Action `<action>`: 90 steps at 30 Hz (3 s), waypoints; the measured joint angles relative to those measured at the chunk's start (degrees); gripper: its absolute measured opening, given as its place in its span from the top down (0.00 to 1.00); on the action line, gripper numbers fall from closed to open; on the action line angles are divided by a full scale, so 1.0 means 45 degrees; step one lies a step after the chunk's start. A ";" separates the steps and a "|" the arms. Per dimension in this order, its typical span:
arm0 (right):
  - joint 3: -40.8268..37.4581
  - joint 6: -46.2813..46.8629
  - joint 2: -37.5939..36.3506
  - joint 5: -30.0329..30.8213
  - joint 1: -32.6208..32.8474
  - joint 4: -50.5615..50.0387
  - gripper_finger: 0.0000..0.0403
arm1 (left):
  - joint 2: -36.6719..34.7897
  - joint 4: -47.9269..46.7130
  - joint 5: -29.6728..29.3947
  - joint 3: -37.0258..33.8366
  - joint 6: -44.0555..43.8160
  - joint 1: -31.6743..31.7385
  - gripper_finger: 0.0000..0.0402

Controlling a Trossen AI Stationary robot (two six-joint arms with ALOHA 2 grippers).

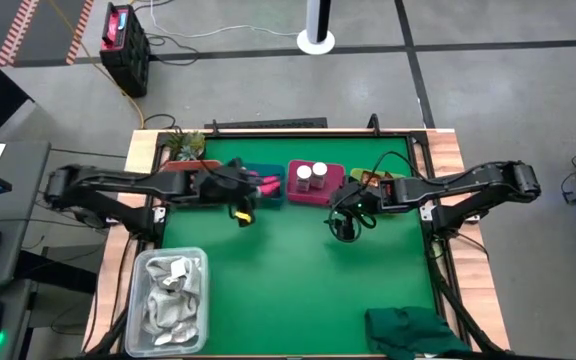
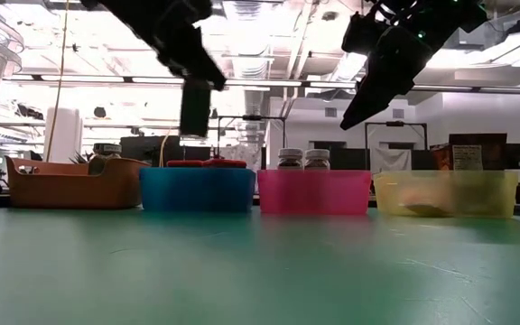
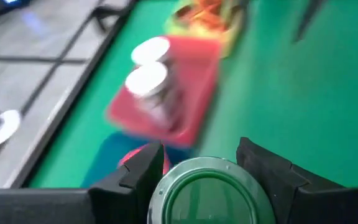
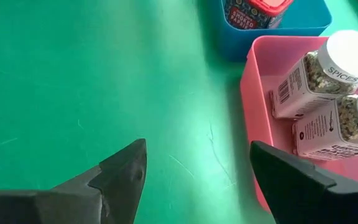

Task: Sort spices by type
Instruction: Put the green seasoning bottle into the orange bin

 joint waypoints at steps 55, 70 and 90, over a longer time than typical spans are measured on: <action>0.0000 -0.0277 0.0005 -0.0002 -0.0039 0.0406 0.22 | -0.6849 -0.8510 -0.9878 -0.3937 -0.9126 0.0297 0.54; 0.0000 -0.0272 0.0005 -0.0005 -0.0039 0.0463 0.22 | -0.7008 -0.6971 -0.8594 -0.5411 -0.9843 0.0301 0.54; 0.0000 -0.0271 0.0005 -0.0005 -0.0034 0.0473 0.22 | -0.6481 -0.4186 -0.5628 -0.5503 -0.6615 0.0301 0.54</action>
